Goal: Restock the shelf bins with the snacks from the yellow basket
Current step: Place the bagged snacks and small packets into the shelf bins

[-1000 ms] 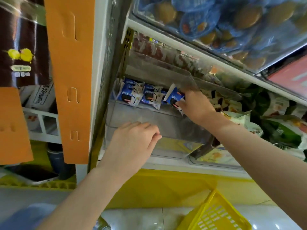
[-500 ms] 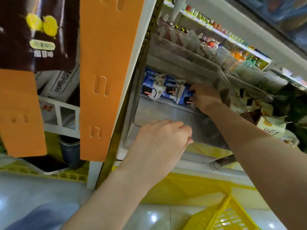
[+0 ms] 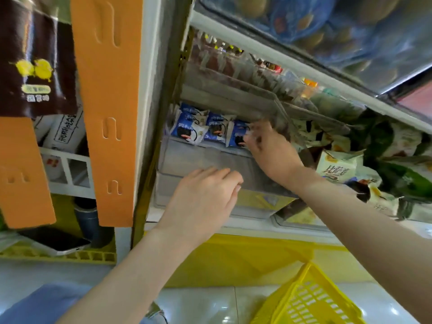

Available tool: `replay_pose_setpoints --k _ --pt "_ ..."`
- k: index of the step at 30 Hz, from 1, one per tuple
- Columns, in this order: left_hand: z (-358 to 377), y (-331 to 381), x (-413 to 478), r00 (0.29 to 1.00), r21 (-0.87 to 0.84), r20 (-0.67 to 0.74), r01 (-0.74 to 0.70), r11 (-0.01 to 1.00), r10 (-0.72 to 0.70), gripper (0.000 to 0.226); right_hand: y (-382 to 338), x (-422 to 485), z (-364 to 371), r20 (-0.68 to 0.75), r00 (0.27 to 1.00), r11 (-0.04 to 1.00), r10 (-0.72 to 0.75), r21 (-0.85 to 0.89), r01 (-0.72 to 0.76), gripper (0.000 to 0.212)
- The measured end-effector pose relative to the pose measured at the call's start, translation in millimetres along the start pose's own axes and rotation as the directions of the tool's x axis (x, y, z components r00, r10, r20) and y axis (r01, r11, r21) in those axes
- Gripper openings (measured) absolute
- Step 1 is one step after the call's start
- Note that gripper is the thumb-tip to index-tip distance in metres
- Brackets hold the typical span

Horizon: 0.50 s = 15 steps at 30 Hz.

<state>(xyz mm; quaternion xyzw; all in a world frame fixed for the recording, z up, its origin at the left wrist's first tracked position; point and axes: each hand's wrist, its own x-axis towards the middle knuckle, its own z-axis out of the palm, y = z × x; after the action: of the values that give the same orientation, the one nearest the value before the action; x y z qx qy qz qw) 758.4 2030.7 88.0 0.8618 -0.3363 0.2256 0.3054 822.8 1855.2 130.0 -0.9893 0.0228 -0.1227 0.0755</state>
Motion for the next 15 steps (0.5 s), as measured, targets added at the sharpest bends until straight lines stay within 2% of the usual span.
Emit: replay_pose_setpoints --k 2,5,9,11,13,15 --pt "5 7 -1 1.0 0.028 -0.029 -0.011 1.0 0.012 0.016 4 -39 -12 -0.018 0.999 0.998 -0.048 0.038 0.049 0.036" --pt "14 19 -5 0.999 0.057 -0.031 -0.017 0.998 0.019 0.029 18 -96 -19 0.005 0.989 0.989 -0.145 -0.012 0.145 0.037" --pt "33 36 -14 0.997 0.126 -0.036 -0.063 0.99 0.068 0.024 42 -156 -17 0.088 0.959 0.944 -0.269 -0.172 0.281 0.046" --pt "44 44 -19 0.993 0.135 -0.038 -0.105 0.985 0.111 0.024 57 -181 -16 0.049 0.966 0.945 -0.256 -0.197 0.26 0.047" --pt "58 55 -29 0.989 0.11 -0.014 -0.146 0.983 0.148 0.025 77 -209 -11 -0.014 0.976 0.958 -0.219 -0.192 0.212 0.037" --pt "74 68 -44 0.978 0.064 0.052 -0.206 0.977 0.203 0.024 98 -237 -3 -0.004 0.991 0.981 -0.135 -0.14 0.133 0.056"
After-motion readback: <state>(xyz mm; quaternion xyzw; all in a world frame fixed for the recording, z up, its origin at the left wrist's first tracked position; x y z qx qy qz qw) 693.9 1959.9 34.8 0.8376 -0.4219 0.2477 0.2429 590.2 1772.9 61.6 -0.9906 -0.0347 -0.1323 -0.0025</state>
